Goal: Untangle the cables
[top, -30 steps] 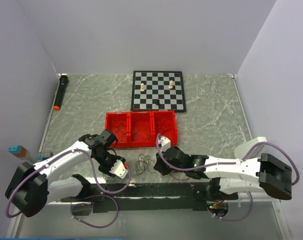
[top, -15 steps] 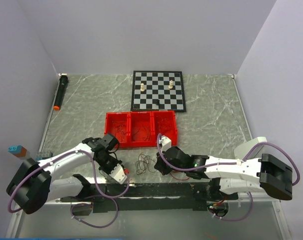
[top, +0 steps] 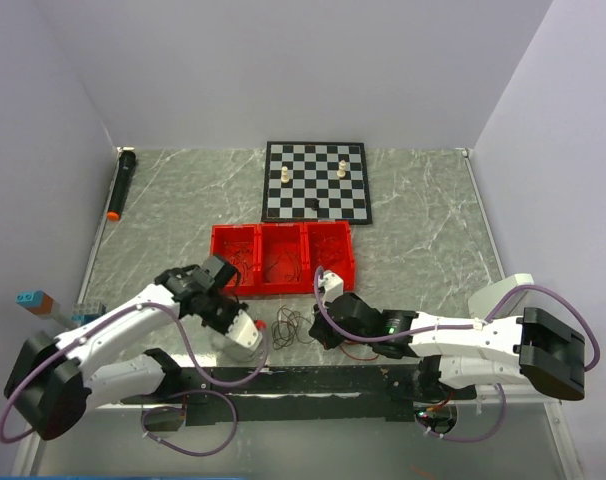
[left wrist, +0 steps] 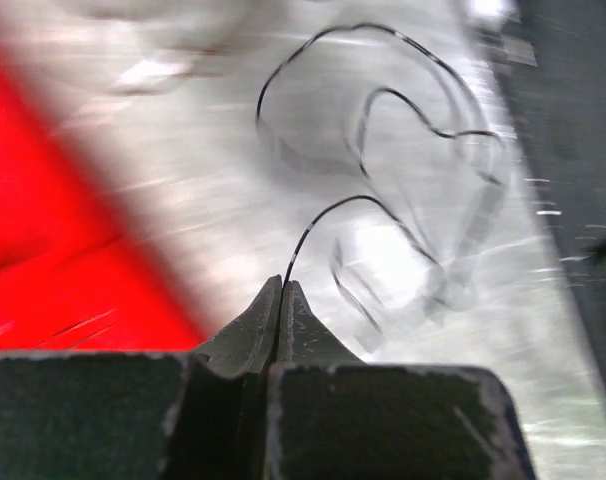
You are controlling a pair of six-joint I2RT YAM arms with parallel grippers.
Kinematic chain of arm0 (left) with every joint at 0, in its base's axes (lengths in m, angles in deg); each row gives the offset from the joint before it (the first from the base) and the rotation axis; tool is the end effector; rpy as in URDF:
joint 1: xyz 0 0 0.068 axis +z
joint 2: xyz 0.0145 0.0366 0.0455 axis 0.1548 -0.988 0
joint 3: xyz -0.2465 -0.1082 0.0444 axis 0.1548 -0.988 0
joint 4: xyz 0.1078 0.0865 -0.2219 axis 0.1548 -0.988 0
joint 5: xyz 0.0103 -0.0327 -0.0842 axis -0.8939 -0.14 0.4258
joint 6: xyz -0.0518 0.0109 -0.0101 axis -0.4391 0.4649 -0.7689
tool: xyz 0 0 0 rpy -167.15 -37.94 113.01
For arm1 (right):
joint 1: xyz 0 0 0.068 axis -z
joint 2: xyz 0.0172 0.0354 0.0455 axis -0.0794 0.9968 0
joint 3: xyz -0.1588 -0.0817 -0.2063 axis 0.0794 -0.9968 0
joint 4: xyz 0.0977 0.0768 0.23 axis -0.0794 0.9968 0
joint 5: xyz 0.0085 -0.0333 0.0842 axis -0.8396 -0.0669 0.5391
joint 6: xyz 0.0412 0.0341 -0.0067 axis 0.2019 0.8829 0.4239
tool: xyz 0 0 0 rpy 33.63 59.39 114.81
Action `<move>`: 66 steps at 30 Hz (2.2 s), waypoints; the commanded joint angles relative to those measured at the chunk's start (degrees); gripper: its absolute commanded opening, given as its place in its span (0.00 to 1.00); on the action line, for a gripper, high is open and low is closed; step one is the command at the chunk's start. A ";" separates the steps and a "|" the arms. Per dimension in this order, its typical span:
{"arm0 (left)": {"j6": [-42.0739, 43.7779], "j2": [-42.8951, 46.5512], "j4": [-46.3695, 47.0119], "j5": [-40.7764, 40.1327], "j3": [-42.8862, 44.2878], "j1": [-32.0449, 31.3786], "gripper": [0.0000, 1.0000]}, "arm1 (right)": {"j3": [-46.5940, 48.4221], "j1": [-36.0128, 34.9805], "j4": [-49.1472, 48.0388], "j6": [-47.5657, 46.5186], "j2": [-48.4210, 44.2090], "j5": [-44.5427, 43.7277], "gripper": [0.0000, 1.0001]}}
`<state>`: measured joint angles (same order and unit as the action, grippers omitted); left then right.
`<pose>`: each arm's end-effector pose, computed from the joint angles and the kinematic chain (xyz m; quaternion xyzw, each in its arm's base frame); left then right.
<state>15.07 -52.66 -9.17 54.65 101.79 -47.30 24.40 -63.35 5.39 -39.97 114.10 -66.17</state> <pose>0.1254 -0.1169 0.1895 0.8448 0.4816 -0.1401 0.1865 0.0850 0.1987 0.1789 -0.2556 0.8594 0.3035 0.3224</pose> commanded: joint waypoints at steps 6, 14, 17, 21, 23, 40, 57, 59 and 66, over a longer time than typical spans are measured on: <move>-9.45 7.24 -7.16 3.54 15.41 2.71 0.01 | 0.01 -0.39 -0.65 0.09 -0.23 -1.17 0.00; -20.50 10.76 12.39 -5.40 18.13 8.94 0.01 | -0.69 -0.39 -0.30 0.44 -1.37 -1.43 0.00; -25.35 10.32 22.25 -12.87 18.83 10.96 0.01 | -0.34 -0.39 -0.30 0.44 -0.76 -1.17 0.00; -28.87 9.87 26.48 -14.74 19.01 12.72 0.01 | -0.43 -0.48 -0.30 0.53 -1.02 -1.08 0.00; -30.54 10.31 28.33 -14.75 18.14 13.08 0.01 | -0.52 -0.48 -0.21 0.62 -1.28 -1.16 0.00; -47.15 -0.31 38.27 -25.03 12.60 13.34 0.01 | -1.39 -0.48 -0.56 1.15 -1.99 -1.52 0.00; -58.58 -1.29 38.80 -32.94 3.20 14.83 0.01 | -0.96 -0.48 -0.21 1.15 -1.55 -1.69 0.00; -59.55 1.07 38.80 -32.50 1.88 15.28 0.01 | -0.87 -0.48 -0.30 1.06 -1.46 -1.52 0.00; -59.29 4.08 37.30 -30.13 -0.15 15.28 0.01 | -0.34 -0.57 -0.21 0.79 -0.76 -1.25 0.00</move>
<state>-42.65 -48.84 27.00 24.03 101.55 -32.06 23.33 -63.37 6.22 -39.31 113.36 -66.65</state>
